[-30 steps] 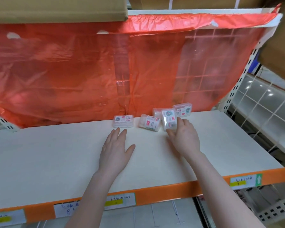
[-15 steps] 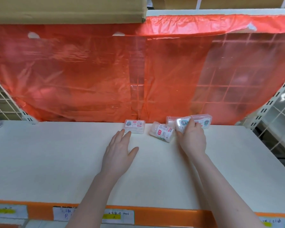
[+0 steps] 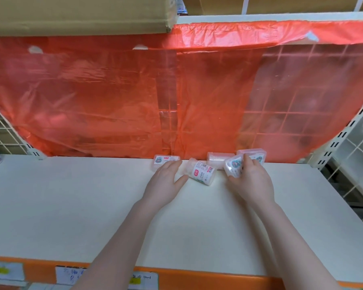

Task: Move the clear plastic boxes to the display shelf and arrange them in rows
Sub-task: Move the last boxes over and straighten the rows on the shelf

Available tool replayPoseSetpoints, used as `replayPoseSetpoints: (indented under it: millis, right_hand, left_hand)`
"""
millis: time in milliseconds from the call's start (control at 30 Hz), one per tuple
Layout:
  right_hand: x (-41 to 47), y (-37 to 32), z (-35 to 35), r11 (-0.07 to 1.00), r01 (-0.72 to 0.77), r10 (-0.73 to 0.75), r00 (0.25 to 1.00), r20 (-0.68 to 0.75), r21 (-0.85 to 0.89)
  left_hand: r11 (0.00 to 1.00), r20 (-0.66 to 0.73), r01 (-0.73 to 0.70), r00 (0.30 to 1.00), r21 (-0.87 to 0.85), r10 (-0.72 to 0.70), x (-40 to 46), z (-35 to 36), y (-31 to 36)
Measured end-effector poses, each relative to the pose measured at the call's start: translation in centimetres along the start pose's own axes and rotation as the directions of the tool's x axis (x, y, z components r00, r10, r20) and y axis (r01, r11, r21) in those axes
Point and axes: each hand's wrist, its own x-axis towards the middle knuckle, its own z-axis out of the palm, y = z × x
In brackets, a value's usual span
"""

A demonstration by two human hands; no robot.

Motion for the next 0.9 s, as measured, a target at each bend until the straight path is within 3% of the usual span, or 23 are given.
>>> replayPoseSetpoints:
  millis: [167,333,633,900]
  right_hand:
    - [-1.9,1.8,-1.6,0.997,0.0,0.003,0.999,0.041,-0.071]
    - [-3.3,3.5,-2.8,0.996,-0.03,0.036,0.997,0.064,-0.088]
    - [-4.3,4.4,-3.3,0.997,-0.033,0.04,0.995,0.088,-0.075]
    - [-4.4,4.7,-3.4,0.997,-0.035,0.042,0.995,0.091,-0.067]
  left_hand:
    - [0.991,0.135,-0.13,0.982,-0.006,0.13,2.3,-0.1,0.6]
    - [0.989,0.289,-0.145,0.949,0.037,0.128,4.6,-0.1,0.7]
    - [0.98,0.241,-0.191,0.955,0.056,0.172,6.2,0.7,0.9]
    - [0.988,0.31,-0.144,0.943,0.053,0.121,5.4,-0.1,1.0]
